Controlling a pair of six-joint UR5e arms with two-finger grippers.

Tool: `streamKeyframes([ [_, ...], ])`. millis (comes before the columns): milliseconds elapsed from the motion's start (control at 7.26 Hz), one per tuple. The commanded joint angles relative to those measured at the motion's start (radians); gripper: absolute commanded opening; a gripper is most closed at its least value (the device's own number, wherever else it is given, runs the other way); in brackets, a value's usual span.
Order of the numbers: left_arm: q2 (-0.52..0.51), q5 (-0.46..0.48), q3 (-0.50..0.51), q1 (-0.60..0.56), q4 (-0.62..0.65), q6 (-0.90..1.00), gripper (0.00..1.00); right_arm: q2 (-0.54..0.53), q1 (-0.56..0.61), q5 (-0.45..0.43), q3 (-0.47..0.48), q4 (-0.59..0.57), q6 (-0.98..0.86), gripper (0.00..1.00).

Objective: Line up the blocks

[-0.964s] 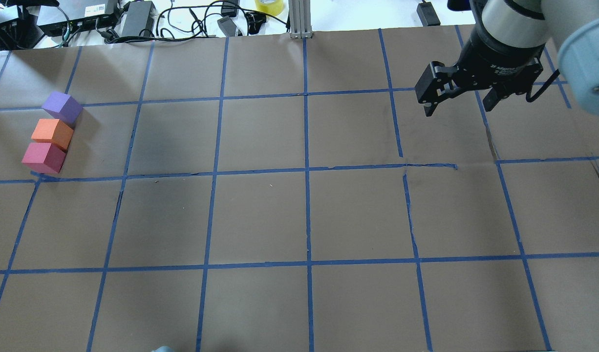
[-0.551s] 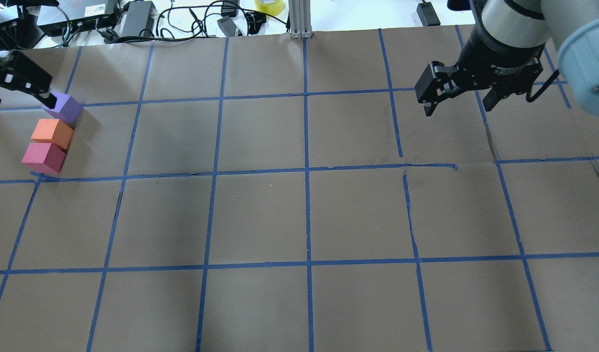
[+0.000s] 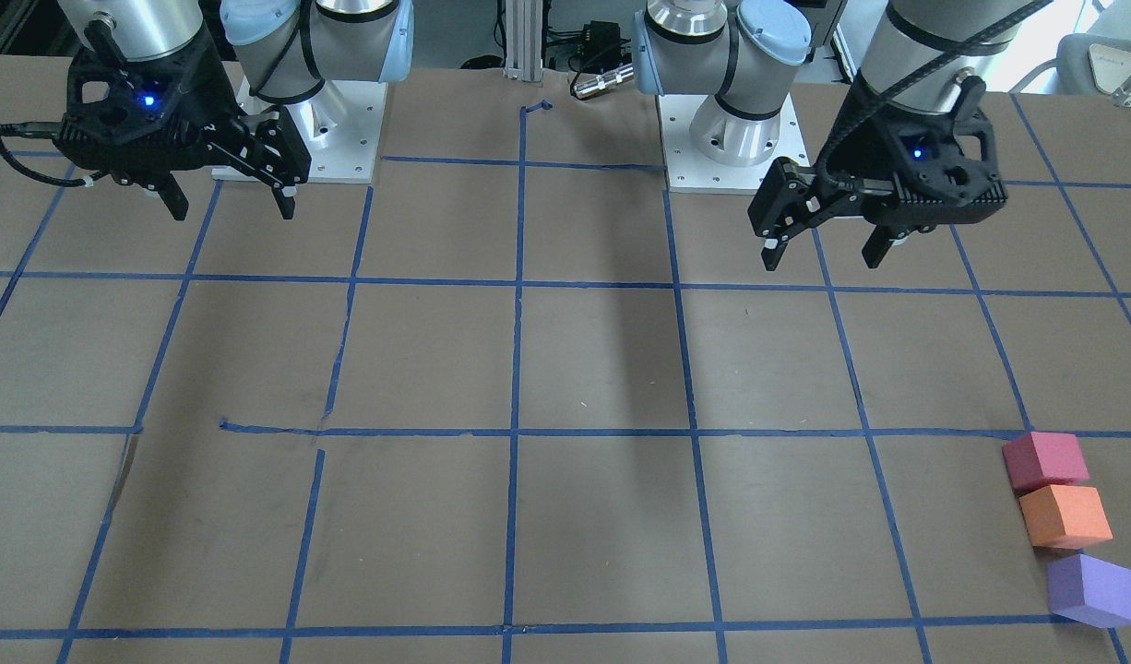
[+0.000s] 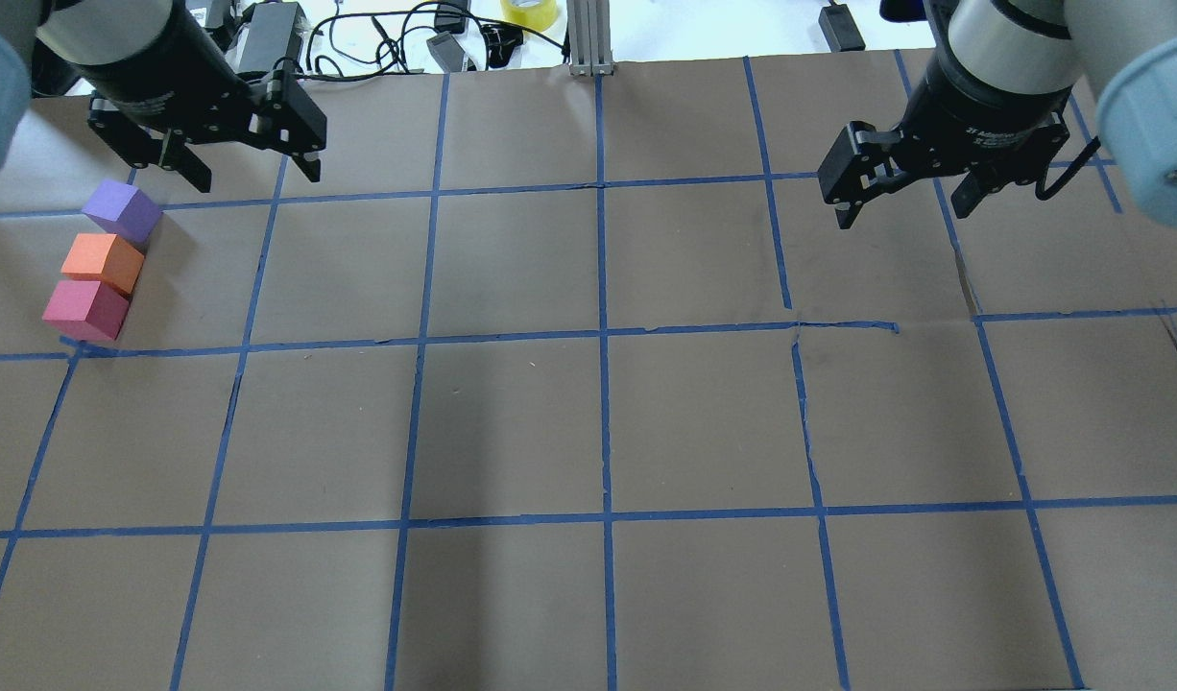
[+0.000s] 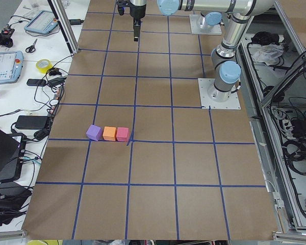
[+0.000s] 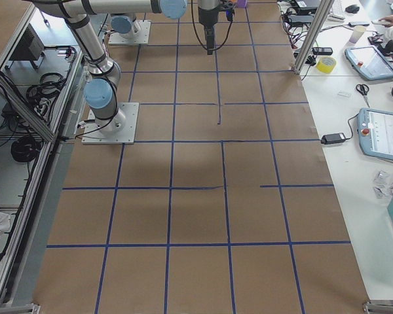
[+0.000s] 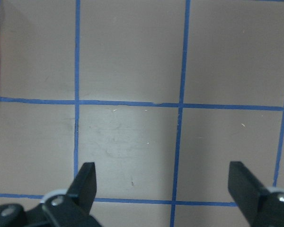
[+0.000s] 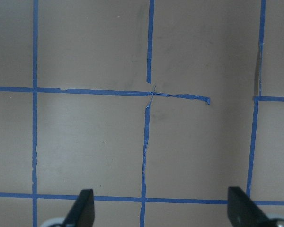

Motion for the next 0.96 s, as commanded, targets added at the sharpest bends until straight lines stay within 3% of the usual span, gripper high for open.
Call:
streamKeyframes([
  [0, -0.003, 0.000, -0.003, -0.034, 0.004, -0.028, 1.00, 0.000, 0.000, -0.002, 0.000, -0.001, -0.001, 1.00],
  [826, 0.013, 0.005, -0.009, -0.032, 0.002, -0.020, 1.00, -0.001, 0.001, -0.002, 0.000, 0.003, 0.002, 1.00],
])
